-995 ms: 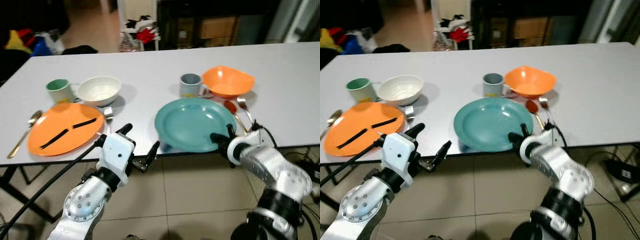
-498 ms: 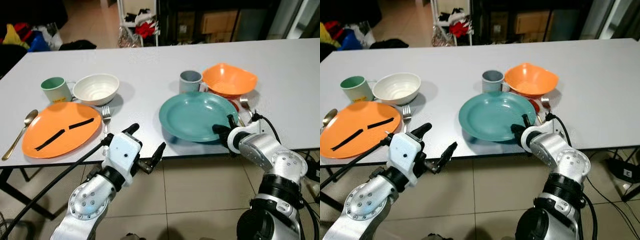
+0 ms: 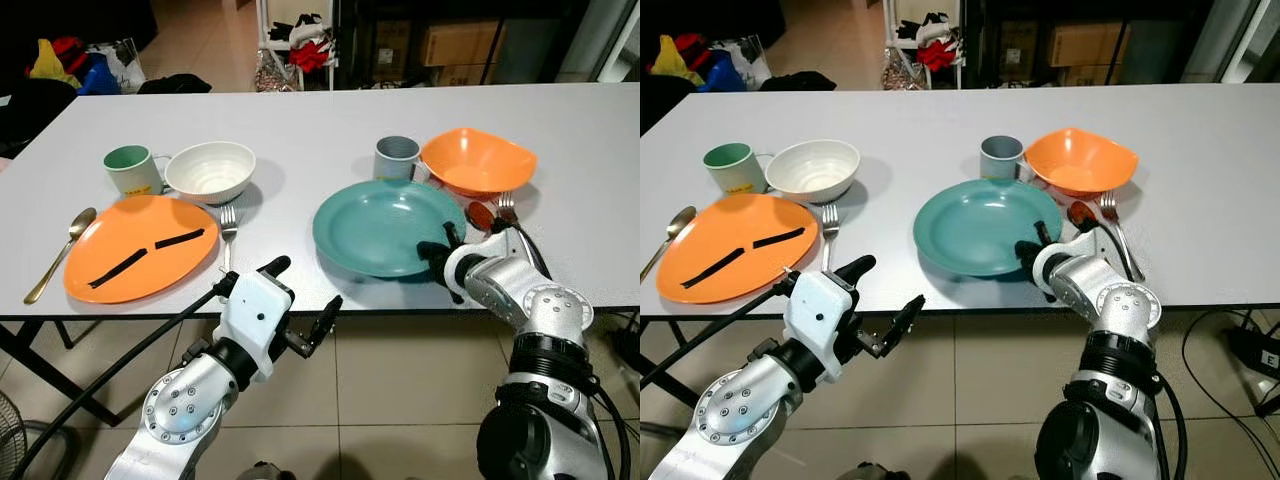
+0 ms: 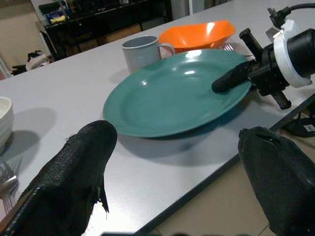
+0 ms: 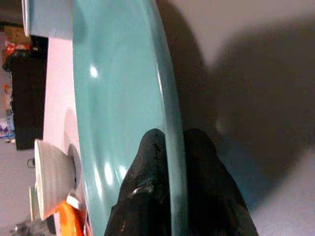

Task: Setting the table

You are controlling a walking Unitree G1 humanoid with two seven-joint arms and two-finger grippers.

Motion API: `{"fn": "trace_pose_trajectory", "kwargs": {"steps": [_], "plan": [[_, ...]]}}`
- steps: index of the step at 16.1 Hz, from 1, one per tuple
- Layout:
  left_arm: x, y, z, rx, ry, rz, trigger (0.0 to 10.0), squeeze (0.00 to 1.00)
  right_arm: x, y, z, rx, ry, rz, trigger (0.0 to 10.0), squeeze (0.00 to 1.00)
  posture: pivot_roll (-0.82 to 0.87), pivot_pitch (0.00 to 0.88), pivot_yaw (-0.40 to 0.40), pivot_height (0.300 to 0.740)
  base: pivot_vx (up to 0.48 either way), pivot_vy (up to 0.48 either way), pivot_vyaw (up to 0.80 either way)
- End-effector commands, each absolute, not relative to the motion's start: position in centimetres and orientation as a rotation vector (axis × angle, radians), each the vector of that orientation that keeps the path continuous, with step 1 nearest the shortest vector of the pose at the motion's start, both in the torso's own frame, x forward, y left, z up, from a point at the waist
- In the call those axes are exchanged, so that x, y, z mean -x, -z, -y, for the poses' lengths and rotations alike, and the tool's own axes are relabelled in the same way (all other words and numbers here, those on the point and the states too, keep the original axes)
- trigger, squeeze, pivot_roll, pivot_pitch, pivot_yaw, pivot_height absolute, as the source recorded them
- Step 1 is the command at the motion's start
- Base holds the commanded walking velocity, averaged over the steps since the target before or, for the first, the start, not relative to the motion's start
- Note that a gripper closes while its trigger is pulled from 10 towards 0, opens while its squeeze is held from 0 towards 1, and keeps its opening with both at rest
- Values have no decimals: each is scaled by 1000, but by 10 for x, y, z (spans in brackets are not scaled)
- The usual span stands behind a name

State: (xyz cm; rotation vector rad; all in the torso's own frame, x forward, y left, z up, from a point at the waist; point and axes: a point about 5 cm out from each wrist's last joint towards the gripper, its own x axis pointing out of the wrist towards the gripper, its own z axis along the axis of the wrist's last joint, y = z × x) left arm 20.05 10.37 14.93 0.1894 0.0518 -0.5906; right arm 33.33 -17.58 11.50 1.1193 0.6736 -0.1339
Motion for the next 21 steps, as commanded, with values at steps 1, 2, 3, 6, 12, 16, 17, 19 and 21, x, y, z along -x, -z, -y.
{"fn": "trace_pose_trajectory", "kwargs": {"steps": [1, 2, 3, 6, 12, 16, 17, 19, 21], "plan": [[-200, -151, -105, -203, 593, -49, 10000, 0, -337, -123, 178, -1110, 134, -626, 10000, 1000, -59, 12, 45, 740, 0, 0, 0], [-200, -151, -105, -203, 593, -50, 10000, 0, -336, -122, 181, -1102, 147, -617, 10000, 1000, -59, 12, 45, 740, 0, 0, 0], [-200, -151, -105, -204, 593, -52, 10000, 0, -336, -122, 184, -1104, 160, -604, 10000, 1000, -63, 13, 48, 740, 0, 0, 0], [-200, -151, -104, -202, 600, -53, 10000, 0, -334, -120, 186, -1114, 169, -598, 10000, 1000, -69, 13, 55, 740, 0, 0, 0], [-202, -150, -106, -201, 592, -48, 10000, 0, -314, -123, 199, -1108, 193, -574, 10000, 1000, -82, 1, 48, 740, 0, 0, 0], [-207, -150, -108, -196, 547, -40, 10000, 0, -296, -131, 212, -1039, 186, -523, 10000, 1000, -108, 0, 50, 740, 0, 0, 0], [-210, -152, -112, -182, 486, -23, 10000, 0, -288, -141, 217, -969, 165, -486, 10000, 1000, -111, 0, 48, 740, 0, 0, 0], [-219, -158, -124, -144, 341, 18, 10000, 0, -274, -166, 219, -676, 90, -410, 10000, 1000, -134, 0, 58, 740, 0, 0, 0], [-228, -151, -138, -168, 178, -17, 10000, 0, -269, -193, 206, -190, 3, -239, 10000, 0, -155, 0, 75, 740, 0, 0, 0]]}}
